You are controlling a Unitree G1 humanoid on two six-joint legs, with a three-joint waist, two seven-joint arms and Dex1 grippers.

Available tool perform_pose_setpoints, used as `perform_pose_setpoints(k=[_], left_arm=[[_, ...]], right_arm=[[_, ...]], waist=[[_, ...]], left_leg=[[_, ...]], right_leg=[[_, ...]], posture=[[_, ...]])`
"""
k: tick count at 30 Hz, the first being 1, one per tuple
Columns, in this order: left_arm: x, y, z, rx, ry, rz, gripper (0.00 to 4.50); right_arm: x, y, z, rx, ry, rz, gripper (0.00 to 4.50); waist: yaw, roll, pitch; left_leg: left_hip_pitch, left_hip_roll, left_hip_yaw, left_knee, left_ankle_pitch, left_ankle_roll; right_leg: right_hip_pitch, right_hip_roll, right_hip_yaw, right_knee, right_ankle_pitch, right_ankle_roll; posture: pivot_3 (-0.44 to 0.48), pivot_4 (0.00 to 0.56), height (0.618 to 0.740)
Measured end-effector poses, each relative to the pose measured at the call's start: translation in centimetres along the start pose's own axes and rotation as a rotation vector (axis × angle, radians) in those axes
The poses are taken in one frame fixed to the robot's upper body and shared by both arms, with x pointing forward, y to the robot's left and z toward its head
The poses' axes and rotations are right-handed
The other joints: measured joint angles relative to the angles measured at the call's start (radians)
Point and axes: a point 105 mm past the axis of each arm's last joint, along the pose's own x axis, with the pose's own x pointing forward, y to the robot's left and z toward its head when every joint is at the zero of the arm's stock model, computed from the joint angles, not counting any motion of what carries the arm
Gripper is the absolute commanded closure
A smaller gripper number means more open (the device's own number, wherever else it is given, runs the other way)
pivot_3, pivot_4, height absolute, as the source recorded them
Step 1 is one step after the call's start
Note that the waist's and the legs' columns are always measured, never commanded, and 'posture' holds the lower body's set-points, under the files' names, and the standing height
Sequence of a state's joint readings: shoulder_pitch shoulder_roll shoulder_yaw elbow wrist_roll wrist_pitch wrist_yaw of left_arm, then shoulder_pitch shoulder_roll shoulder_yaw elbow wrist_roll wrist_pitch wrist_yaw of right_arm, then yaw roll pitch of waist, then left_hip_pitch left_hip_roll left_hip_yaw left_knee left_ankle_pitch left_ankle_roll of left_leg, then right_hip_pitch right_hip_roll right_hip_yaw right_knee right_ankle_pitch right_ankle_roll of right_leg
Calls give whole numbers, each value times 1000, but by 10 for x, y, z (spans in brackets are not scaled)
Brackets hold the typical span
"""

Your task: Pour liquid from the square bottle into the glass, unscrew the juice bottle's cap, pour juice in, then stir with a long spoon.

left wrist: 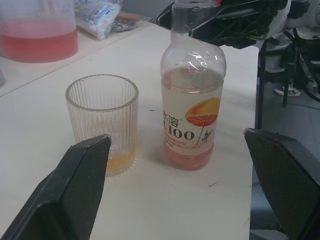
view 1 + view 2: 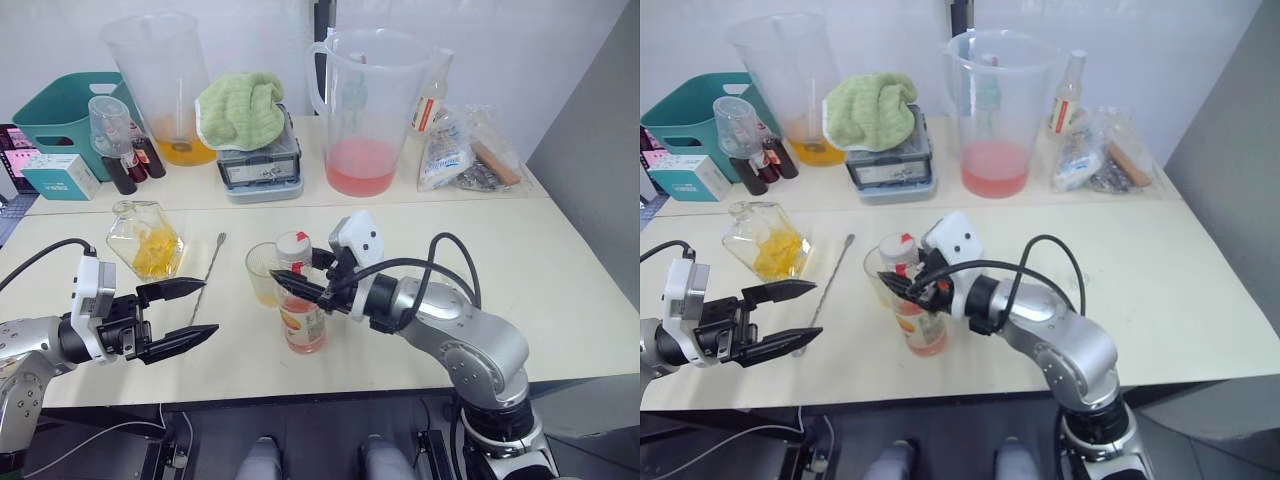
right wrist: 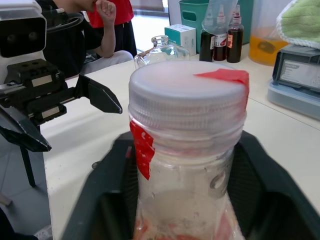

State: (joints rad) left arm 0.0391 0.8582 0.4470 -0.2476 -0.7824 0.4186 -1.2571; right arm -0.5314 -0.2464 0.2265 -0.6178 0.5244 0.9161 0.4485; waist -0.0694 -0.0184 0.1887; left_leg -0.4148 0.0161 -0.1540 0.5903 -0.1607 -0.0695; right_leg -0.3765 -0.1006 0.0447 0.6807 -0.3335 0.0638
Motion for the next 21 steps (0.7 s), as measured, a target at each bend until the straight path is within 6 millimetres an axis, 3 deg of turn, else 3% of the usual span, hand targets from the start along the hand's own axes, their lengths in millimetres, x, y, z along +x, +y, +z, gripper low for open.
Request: perform_pose_setpoints(k=[3,13,21], left_arm=[[0,0,0,0,0,2,0],[0,1,0,3,0,17,0],[1,2,3,11,-2,15,0]], right_arm=[[-3,1,1,-22,-5,28,26],[-22,14,5,-51,2,267,26],[-24,-12,11,-115,47,546,26]], waist=[[0,0,0],[2,0,0],[0,0,0]], left_leg=[[0,0,0,0,0,0],[0,0,0,0,0,0],[0,0,0,0,0,0]], right_leg=[[0,0,0,0,0,0],[1,0,0,-1,0,0],[1,1,0,-1,0,-1]], posture=[[0,150,740],[0,150,740],[0,150,740]])
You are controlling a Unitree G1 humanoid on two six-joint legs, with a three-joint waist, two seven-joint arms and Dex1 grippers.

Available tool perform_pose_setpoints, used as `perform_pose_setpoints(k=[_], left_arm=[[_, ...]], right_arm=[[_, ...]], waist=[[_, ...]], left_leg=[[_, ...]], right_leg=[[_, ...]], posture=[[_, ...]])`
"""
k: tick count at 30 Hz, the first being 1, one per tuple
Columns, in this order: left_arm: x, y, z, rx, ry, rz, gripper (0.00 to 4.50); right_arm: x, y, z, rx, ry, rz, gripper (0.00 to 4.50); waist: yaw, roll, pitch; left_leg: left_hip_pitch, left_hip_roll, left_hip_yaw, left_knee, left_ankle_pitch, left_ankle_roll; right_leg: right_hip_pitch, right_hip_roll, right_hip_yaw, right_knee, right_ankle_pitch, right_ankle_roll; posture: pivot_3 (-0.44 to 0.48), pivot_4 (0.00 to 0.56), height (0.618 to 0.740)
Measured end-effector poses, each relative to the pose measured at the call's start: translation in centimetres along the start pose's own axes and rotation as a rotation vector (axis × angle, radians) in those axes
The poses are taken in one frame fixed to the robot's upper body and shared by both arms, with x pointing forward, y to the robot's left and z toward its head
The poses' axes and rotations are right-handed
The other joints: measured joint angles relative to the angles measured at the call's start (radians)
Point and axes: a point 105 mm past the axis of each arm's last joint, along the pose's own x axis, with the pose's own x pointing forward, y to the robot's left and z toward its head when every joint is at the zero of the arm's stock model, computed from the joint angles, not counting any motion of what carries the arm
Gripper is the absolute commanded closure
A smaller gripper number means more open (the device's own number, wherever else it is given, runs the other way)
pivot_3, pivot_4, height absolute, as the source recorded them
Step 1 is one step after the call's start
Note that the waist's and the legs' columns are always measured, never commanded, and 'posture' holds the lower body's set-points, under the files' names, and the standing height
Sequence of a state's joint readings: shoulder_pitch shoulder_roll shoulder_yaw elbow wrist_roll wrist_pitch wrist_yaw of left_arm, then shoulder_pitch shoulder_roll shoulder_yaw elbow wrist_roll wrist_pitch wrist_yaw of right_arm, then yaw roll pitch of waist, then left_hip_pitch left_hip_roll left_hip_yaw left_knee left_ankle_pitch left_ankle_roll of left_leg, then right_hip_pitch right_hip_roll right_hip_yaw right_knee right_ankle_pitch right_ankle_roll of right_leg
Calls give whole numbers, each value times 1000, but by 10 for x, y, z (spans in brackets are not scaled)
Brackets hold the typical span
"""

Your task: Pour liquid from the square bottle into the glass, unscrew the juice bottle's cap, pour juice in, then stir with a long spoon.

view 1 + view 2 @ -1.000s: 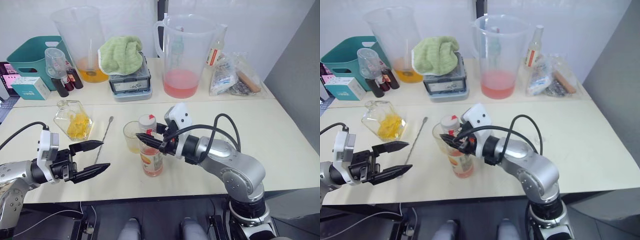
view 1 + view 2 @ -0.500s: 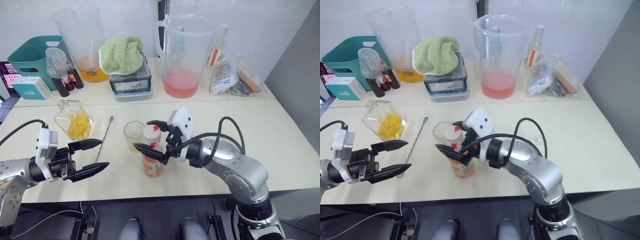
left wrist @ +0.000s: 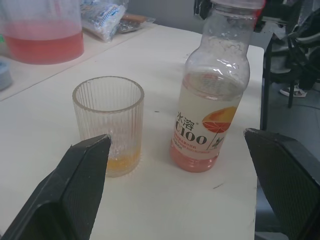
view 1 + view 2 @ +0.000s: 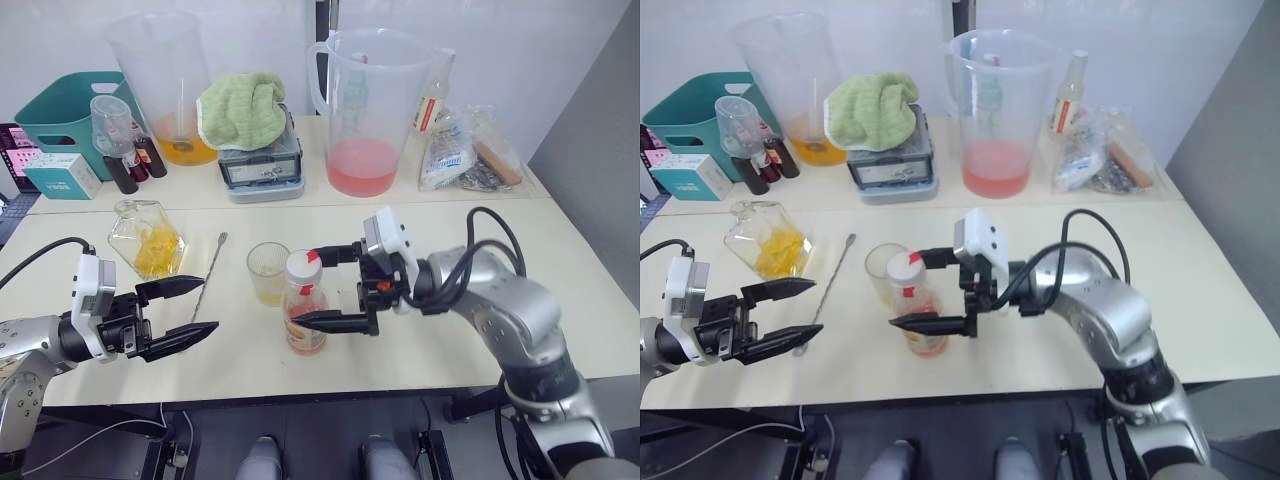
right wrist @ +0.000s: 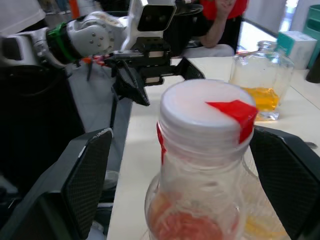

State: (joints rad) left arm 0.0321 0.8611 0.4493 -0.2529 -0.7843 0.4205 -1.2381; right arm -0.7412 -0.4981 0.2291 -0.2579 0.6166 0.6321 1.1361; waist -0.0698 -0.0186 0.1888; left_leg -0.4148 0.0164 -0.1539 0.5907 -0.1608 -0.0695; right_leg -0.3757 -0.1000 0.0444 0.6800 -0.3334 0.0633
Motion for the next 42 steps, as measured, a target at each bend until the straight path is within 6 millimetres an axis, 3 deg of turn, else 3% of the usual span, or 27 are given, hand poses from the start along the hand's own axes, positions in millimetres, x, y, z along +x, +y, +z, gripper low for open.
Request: perform_pose_setpoints(k=[6,12,21,30,36,42], left_arm=[[-4,-6,-1,-2,18,14,0],[-11,-10,1,4,35,49,0],[-13,-15,6,10,28,56,0],[-9,-12,13,28,18,45,0],[-5,-10,9,17,18,28,0],[-2,-9,7,12,15,15,0]], right_arm=[[2,-21,-3,-7,6,206,26],[9,-21,-7,-13,-10,332,26],[17,-24,-9,-19,-38,344,2817],[13,-15,-4,-35,-66,288,2874],[15,3,42,-51,-177,42,2874],[28,0,6,114,-74,-294,2874]], waist=[[-3,0,0],[4,0,0],[1,0,0],[3,0,0],[1,0,0],[2,0,0]], left_leg=[[0,1,0,0,0,0],[0,1,0,0,0,0],[0,1,0,0,0,0],[-1,1,0,0,0,0],[-2,2,0,0,0,0],[-3,1,0,0,0,0]], right_leg=[[0,1,0,0,0,0],[0,1,0,-1,0,0],[-1,1,0,0,0,0],[-1,1,0,0,0,0],[-3,2,0,1,0,0],[-5,2,2,2,0,-1]], posture=[[0,150,740],[0,150,740],[0,150,740],[0,150,740],[0,150,740],[0,150,740]])
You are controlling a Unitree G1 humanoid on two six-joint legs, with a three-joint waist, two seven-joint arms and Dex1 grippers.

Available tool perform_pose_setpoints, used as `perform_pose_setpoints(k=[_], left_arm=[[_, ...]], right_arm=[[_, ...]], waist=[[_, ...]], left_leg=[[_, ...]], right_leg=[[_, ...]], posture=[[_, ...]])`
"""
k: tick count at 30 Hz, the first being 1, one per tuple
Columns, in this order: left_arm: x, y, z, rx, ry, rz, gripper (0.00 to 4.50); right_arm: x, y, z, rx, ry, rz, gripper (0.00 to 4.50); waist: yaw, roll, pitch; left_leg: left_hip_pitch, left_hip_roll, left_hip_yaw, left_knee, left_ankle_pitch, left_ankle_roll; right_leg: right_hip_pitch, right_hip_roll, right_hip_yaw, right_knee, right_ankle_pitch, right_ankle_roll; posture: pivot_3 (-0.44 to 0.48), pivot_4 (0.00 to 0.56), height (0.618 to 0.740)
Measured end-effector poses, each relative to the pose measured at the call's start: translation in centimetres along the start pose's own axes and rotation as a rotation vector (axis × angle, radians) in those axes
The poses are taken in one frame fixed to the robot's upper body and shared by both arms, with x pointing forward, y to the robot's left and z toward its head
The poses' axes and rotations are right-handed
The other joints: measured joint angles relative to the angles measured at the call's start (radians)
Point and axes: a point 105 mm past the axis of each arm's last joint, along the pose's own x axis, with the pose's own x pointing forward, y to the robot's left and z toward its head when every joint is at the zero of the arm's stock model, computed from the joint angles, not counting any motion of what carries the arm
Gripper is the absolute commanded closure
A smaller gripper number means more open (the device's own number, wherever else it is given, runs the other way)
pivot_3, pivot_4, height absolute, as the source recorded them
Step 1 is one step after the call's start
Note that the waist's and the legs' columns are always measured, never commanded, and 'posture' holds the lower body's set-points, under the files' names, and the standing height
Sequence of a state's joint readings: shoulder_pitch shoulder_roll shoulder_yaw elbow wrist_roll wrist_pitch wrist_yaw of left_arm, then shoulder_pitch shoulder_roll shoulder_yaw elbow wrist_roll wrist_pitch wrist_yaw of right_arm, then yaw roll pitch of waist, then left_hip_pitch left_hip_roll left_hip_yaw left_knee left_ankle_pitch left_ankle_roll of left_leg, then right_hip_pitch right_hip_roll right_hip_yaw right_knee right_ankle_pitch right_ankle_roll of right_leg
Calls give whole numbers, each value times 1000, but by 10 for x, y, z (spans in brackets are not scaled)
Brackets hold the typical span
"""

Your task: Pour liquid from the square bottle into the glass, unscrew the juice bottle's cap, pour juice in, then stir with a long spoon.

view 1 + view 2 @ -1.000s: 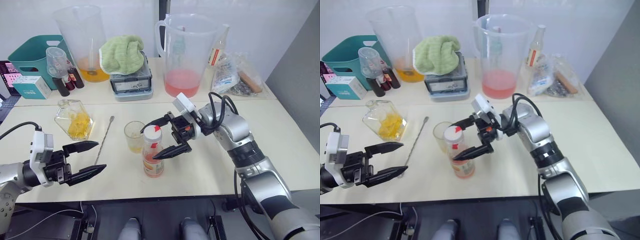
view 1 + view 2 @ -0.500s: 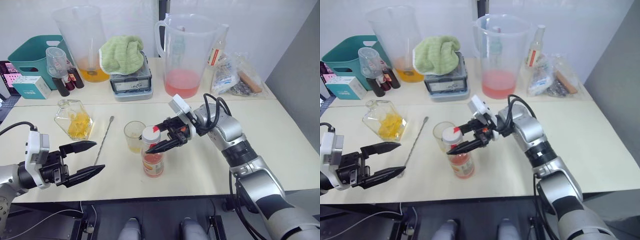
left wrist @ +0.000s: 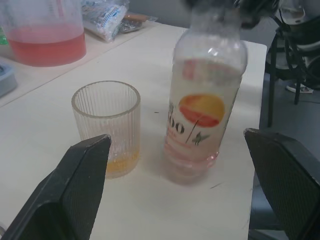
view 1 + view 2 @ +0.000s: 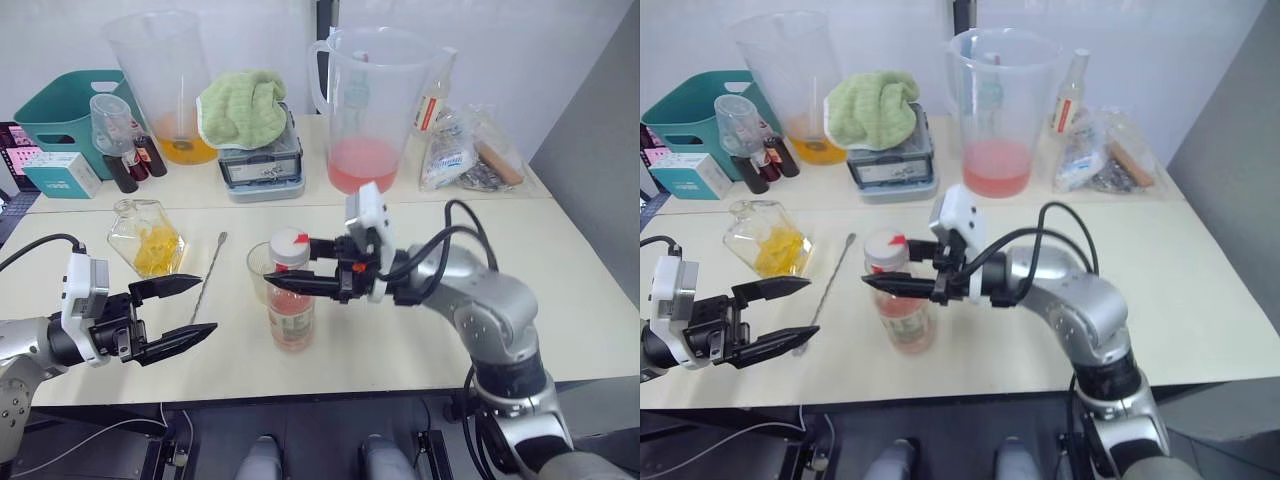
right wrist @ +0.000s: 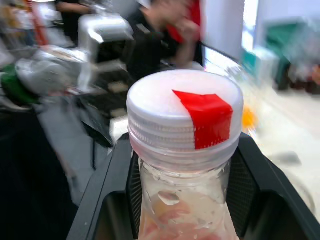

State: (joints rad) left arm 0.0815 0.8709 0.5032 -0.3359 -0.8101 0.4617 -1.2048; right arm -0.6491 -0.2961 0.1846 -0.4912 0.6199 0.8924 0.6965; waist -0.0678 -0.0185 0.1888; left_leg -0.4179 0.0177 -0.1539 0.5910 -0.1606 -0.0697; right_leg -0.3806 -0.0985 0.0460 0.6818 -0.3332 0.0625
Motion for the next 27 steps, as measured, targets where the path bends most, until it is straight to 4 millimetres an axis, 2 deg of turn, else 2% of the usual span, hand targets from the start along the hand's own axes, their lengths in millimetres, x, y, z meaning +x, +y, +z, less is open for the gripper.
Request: perform_pose_setpoints(k=[6,11,13,18,19,24,27], left_arm=[[5,1,3,11,-6,-21,0],[8,3,2,3,-9,-30,0],[9,3,2,3,-9,-35,0],[10,5,3,9,-13,-32,0],[10,5,3,9,-13,-32,0],[11,6,3,10,-12,-24,0],[11,6,3,8,-11,-21,0]], right_arm=[[4,1,-8,18,-6,-174,2874],[3,1,-10,5,-21,-201,2874],[1,2,-10,-9,-13,-191,1833],[-3,4,-14,-19,15,-144,169],[-3,4,-14,-21,16,-135,37],[-16,0,-2,-87,19,-14,37],[-25,-7,-5,-95,56,105,37]], waist=[[-1,0,0],[-1,0,0],[-1,0,0],[-1,0,0],[-1,0,0],[0,0,0],[-1,0,0]], left_leg=[[-2,0,0,0,0,0],[-2,0,0,0,1,-1],[-2,0,0,0,1,-1],[-2,0,0,0,1,-1],[-2,1,0,0,1,-1],[-2,0,0,0,1,-1],[-2,0,0,1,1,-1]], right_leg=[[-4,0,0,2,0,0],[-4,1,0,2,0,0],[-4,1,0,2,0,0],[-4,1,0,2,0,0],[-4,1,0,2,0,-1],[-4,1,0,2,0,-1],[-3,1,0,2,0,-1]], posture=[[0,150,740],[0,150,740],[0,150,740],[0,150,740],[0,150,740],[0,150,740],[0,150,740]])
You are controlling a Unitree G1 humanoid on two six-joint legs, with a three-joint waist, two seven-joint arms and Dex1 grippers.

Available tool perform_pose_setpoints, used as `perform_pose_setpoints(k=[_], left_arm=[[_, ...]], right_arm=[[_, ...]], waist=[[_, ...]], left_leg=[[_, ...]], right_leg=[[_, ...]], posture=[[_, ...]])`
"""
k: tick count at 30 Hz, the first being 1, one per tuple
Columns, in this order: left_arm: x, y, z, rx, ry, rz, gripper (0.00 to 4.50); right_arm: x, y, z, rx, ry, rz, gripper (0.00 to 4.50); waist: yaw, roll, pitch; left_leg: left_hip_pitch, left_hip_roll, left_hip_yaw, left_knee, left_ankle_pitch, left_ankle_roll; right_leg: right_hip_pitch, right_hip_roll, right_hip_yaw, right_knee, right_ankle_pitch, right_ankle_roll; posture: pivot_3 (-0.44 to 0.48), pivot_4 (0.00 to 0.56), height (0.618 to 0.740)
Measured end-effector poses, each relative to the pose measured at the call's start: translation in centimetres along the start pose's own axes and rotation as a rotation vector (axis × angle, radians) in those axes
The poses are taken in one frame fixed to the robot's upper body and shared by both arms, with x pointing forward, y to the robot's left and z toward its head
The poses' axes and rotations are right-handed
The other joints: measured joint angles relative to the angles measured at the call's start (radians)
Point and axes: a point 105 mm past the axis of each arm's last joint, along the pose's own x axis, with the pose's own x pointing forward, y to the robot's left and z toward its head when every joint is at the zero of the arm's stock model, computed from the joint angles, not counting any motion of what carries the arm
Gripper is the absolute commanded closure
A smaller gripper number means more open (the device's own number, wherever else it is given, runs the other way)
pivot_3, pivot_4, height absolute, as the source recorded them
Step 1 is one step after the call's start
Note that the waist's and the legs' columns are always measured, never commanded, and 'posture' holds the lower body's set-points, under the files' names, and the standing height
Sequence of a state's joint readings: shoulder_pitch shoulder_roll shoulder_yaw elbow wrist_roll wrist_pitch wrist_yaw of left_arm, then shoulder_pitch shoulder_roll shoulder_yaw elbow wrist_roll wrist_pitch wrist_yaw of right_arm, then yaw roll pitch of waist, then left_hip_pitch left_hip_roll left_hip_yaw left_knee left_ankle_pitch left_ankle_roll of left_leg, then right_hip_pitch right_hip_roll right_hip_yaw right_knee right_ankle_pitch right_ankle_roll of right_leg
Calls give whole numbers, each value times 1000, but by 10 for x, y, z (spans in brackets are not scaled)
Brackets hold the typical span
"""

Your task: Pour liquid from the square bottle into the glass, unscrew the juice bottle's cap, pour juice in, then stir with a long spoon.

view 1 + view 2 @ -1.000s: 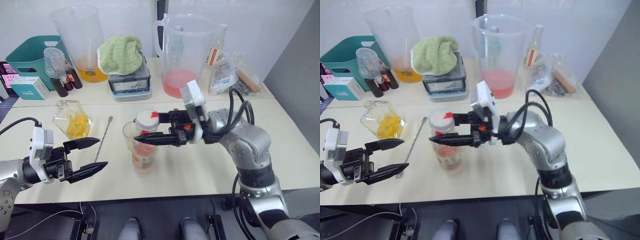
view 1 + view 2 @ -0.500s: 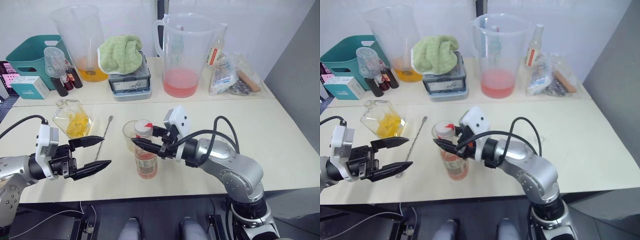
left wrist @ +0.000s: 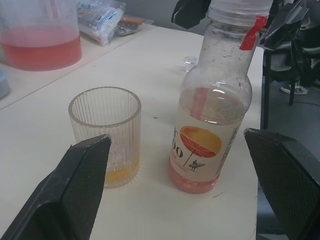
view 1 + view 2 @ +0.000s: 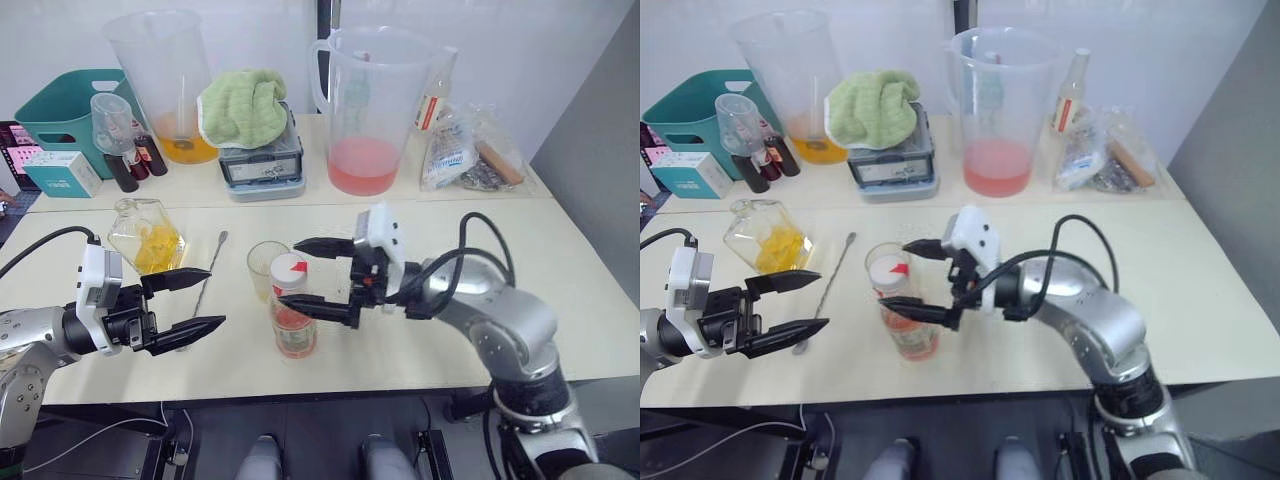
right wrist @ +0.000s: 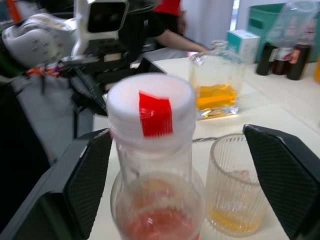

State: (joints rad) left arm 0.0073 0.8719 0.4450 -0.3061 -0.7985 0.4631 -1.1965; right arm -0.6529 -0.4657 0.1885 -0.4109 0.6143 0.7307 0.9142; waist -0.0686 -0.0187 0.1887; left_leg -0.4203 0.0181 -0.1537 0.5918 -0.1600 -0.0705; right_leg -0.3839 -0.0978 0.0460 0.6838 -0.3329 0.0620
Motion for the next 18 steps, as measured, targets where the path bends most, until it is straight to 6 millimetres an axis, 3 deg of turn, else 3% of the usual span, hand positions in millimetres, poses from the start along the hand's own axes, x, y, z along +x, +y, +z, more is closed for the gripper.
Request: perform_pose_setpoints(k=[11,17,18], left_arm=[[-3,-9,-4,-17,19,15,0],[-9,-13,-4,-20,24,50,0],[-10,-14,-3,-18,23,54,0]], right_arm=[[22,-12,-9,-83,66,550,37],[34,-17,-13,-109,92,603,37],[34,-17,-15,-96,96,610,270]], waist=[[-6,0,0],[0,0,0],[-1,0,0]], left_leg=[[0,1,0,0,0,-1],[-1,1,0,0,1,-2],[-1,1,0,0,1,-2]], right_leg=[[-1,2,0,0,0,0],[-1,1,0,0,0,0],[-1,1,0,0,0,-1]], posture=[[0,150,740],[0,150,740],[0,150,740]])
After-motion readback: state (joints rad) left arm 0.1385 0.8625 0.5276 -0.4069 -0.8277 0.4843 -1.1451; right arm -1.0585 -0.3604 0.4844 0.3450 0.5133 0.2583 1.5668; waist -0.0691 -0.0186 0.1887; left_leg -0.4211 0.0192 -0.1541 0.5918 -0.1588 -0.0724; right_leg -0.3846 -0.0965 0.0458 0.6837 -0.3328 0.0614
